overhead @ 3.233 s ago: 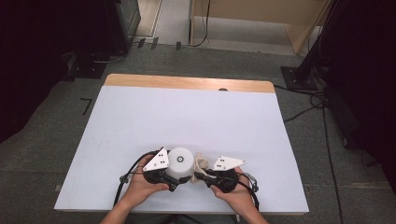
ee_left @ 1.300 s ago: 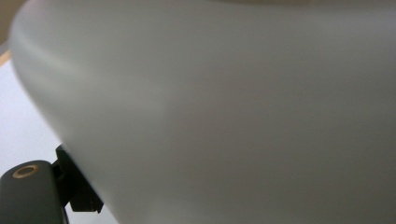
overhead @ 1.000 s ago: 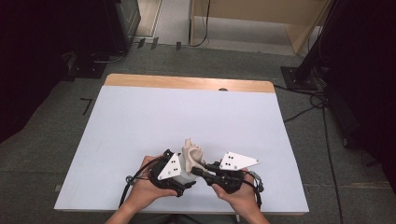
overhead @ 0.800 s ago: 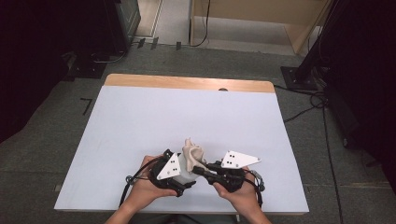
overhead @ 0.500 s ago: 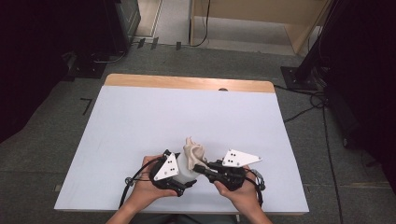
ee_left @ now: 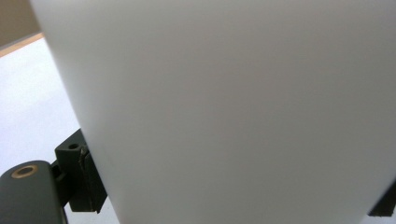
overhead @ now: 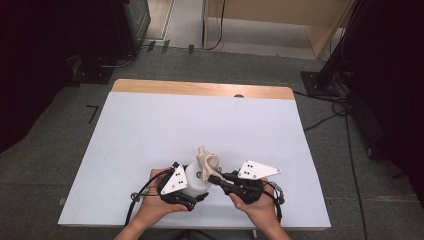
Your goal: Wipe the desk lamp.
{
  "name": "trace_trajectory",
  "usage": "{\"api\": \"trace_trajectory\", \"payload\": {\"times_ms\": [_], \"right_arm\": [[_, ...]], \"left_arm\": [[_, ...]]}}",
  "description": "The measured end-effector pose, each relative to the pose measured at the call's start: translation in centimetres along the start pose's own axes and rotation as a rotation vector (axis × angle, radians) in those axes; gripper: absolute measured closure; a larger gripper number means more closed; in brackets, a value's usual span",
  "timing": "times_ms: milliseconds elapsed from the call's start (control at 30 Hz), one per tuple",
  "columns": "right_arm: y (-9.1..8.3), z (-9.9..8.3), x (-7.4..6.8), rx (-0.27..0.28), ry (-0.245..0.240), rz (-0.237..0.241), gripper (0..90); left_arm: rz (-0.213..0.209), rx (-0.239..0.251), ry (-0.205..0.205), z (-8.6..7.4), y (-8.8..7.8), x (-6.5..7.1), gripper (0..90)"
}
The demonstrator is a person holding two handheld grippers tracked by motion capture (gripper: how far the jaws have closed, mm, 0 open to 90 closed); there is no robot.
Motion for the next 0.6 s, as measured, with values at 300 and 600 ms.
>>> {"api": "trace_trajectory", "payload": {"times_ms": [300,600], "right_arm": [[0.1,0.4,-0.6,0.034,-0.016,0.003,83.8],[0.7,0.1,-1.5,0.009,-0.005,0.026,83.6]], "left_arm": [[-0.013,-0.109,0.134,1.8,0.6,1.6,8.1],[-0.009,-0.123,0.023,1.4,0.5,0.4,8.2]]}}
Point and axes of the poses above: each handheld gripper's, and its own axes: y roughly forward along the jaws, z roughly out of its top, x roughly to its right, the point moved 4 cm from there along y, roughly forward along the jaws, and after that the axes turned 10 degrees about y, right-handed, at the moved point
